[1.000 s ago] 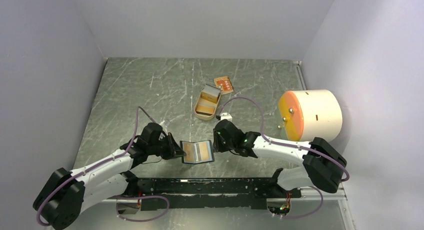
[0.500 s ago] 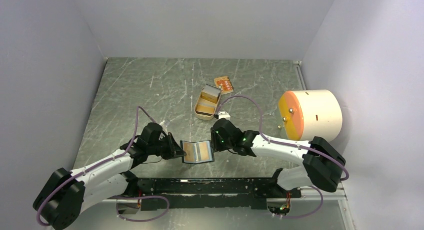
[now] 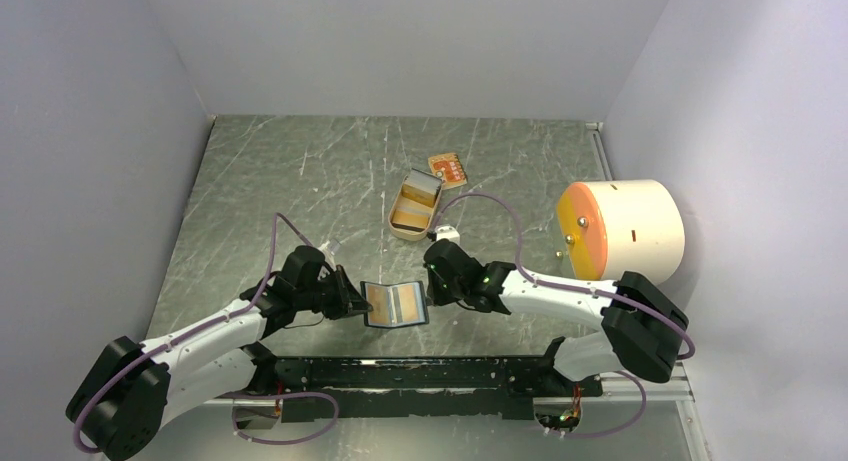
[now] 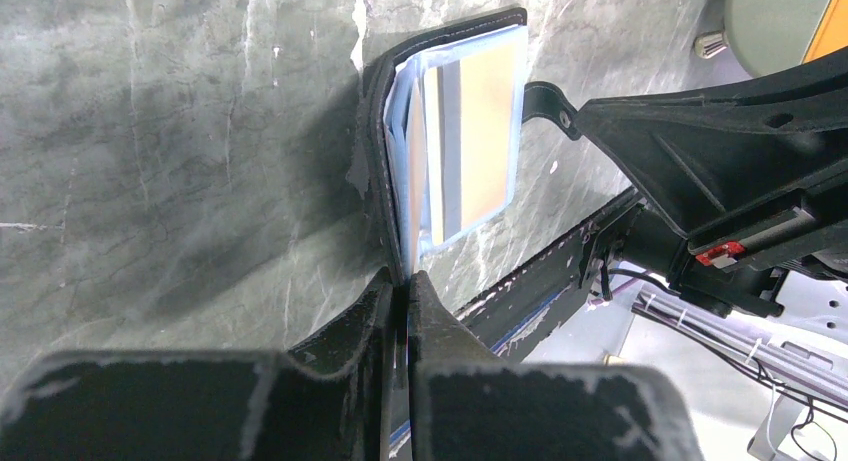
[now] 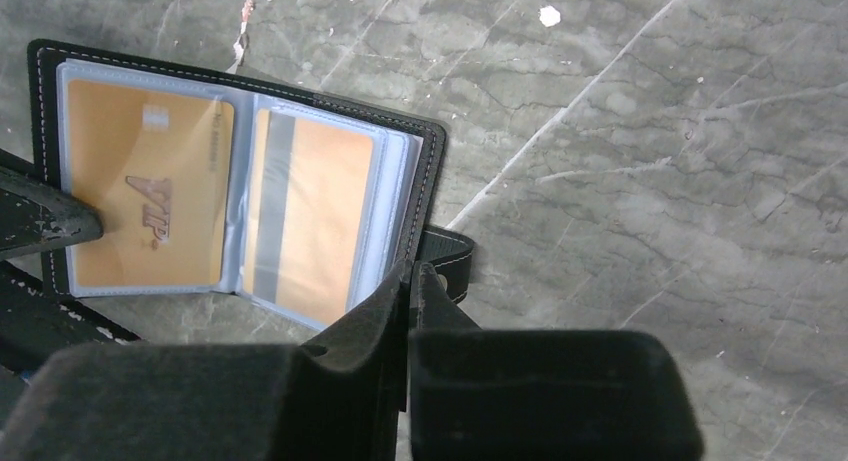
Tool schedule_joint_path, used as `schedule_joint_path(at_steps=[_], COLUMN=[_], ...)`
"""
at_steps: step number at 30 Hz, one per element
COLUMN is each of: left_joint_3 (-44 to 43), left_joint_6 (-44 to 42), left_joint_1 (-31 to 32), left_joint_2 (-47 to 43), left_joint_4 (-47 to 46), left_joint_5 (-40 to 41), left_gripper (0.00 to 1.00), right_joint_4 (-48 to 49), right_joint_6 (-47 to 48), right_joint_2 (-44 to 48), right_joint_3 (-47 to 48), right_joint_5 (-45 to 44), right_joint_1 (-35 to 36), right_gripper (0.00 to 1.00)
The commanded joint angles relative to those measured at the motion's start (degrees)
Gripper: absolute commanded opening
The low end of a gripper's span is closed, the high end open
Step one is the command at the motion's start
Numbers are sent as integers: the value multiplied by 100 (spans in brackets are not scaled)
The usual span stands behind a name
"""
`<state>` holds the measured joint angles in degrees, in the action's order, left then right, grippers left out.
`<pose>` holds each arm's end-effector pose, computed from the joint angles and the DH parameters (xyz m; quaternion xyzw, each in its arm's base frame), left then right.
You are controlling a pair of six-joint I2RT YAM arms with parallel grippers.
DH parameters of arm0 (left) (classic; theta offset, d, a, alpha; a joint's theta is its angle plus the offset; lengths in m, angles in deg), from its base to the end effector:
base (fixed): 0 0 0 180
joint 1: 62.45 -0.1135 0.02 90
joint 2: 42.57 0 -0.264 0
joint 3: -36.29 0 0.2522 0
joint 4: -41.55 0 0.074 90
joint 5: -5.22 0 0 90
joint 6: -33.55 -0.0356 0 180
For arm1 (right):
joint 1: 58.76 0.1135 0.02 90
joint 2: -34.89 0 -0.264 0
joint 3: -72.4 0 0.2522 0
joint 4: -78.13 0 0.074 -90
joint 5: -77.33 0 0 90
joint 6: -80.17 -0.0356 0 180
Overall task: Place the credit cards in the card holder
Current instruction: Close the card holder at the center of the board.
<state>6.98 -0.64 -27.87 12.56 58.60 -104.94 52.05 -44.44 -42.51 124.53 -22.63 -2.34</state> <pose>0.1370 -0.1093 0.1472 -0.0975 0.8999 -0.3923 0.1636 0.1482 0.2120 0.1783 -0.1496 0.9286 0.1778 0.2895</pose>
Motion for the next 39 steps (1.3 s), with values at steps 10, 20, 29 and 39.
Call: schedule_joint_path(at_steps=[10,20,29,39], left_joint_3=[-49,-229,-377,-835], left_joint_6=[26,85,234,272], left_joint_1=[-14,-14,53,426], left_joint_2=[-44,-81,397,1691], left_joint_4=[-158,-351,-1283,-2229], left_joint_5=[-83,-335,-914,-1131], left_gripper=[11,25,38,38], right_joint_4=[-170,662,1058,1145], right_joint_6=[-14,-136,-270,-342], right_joint_2=[195,479,536,886], right_joint_3=[38,-588,-835,-1078], right_joint_5=[-312,-180,-20,-187], right_joint_1=[55,28,-12,-128], right_gripper=[0,0,0,0])
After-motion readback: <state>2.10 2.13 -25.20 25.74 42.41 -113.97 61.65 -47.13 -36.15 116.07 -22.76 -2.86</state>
